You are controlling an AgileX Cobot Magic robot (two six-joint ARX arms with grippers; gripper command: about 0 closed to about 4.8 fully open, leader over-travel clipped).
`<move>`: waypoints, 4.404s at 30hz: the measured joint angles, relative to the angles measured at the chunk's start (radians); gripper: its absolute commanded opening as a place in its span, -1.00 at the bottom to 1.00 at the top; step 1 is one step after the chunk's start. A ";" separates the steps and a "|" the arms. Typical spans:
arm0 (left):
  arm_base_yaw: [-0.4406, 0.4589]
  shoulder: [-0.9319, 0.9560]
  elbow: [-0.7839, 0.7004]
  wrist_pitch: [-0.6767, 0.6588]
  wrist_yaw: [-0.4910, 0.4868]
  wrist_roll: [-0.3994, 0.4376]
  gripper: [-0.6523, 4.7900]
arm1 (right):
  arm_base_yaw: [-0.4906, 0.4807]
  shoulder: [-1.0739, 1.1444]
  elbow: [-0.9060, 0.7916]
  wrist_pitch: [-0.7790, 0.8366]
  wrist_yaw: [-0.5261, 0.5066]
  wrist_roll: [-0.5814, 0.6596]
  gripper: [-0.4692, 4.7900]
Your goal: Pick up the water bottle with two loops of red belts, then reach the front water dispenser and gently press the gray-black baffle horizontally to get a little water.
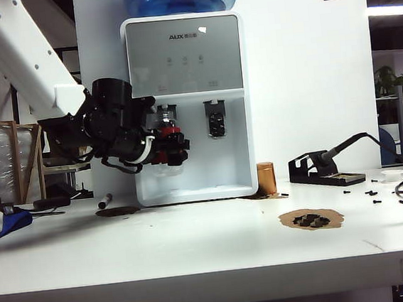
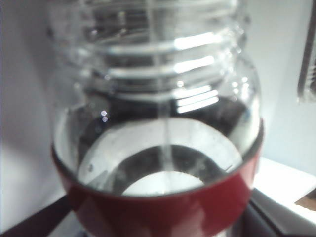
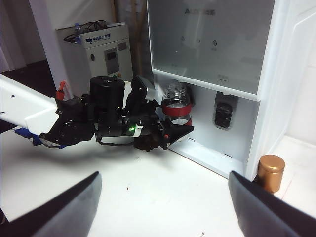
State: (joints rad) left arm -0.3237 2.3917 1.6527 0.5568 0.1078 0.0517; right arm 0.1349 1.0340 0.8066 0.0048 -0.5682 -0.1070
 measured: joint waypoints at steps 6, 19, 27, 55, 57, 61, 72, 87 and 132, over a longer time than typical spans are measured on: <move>0.000 -0.011 -0.002 -0.031 0.054 -0.024 -0.78 | 0.000 0.000 0.000 0.000 0.000 0.000 0.75; 0.010 -0.126 -0.126 -0.092 0.090 -0.030 -0.78 | 0.000 -0.001 0.000 -0.001 0.000 0.001 0.75; 0.009 -0.238 -0.361 -0.018 0.113 -0.033 -0.78 | 0.000 -0.016 0.000 -0.001 -0.031 0.014 0.75; -0.139 -0.410 -0.807 0.234 0.430 0.077 -0.78 | 0.000 -0.071 0.000 -0.068 -0.244 0.025 0.75; -0.144 -0.404 -0.807 0.251 0.430 0.077 -0.78 | 0.000 -0.072 0.000 -0.073 -0.243 0.025 0.75; -0.147 -0.359 -0.807 0.302 0.430 0.077 -0.78 | 0.000 -0.072 0.000 -0.104 -0.243 0.025 0.75; -0.150 -0.274 -0.803 0.373 0.436 0.098 -0.78 | 0.000 -0.132 -0.001 -0.376 -0.225 -0.093 0.75; -0.150 -0.209 -0.796 0.471 0.451 0.153 -0.04 | 0.000 -0.342 -0.001 -0.473 -0.217 -0.125 0.75; 0.051 -0.311 -1.024 0.325 0.731 0.412 0.56 | 0.000 -0.690 -0.171 -0.488 0.074 0.000 -0.29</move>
State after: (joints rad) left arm -0.2729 2.0808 0.6289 0.8818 0.8383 0.4633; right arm 0.1349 0.3439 0.6353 -0.4828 -0.4938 -0.1066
